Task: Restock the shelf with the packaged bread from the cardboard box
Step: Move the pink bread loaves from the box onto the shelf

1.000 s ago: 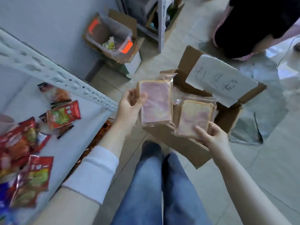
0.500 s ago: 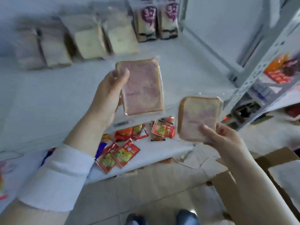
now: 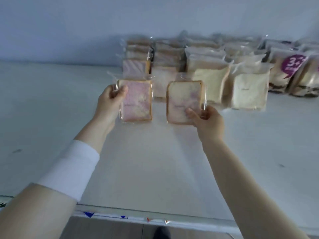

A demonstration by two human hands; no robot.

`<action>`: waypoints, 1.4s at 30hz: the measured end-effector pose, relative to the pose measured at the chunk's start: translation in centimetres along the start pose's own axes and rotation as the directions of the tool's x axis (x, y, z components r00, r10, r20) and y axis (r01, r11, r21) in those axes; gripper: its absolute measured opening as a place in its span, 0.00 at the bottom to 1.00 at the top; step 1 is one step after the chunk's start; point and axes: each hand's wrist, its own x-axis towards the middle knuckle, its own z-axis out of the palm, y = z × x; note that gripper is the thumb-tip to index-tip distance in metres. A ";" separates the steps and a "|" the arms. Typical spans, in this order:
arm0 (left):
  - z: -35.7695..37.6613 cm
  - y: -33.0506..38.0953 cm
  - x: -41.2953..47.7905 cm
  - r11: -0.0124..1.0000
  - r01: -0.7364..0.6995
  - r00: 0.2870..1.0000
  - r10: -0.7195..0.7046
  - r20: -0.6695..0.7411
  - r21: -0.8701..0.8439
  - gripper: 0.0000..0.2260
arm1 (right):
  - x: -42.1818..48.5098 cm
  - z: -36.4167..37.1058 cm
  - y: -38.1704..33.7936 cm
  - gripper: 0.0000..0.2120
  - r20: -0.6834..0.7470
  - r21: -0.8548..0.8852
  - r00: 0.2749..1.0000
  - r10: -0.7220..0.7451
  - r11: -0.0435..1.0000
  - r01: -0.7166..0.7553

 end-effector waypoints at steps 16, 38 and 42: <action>2.6 -0.9 6.4 0.882 -0.109 0.966 0.203 -0.161 0.458 0.24 | 2.2 7.5 -0.4 0.28 -0.169 -0.643 0.979 -0.110 0.765 -0.025; 34.6 6.6 -44.2 -0.139 -0.986 -0.122 0.182 0.976 -0.097 0.14 | -30.1 -41.7 6.9 0.20 -0.577 -0.816 0.816 -0.010 0.007 -0.577; 40.4 3.1 -56.3 -0.128 -0.960 -0.259 0.059 0.964 -0.250 0.15 | -38.6 -50.4 12.3 0.22 -0.707 -0.695 0.691 0.153 0.030 -0.718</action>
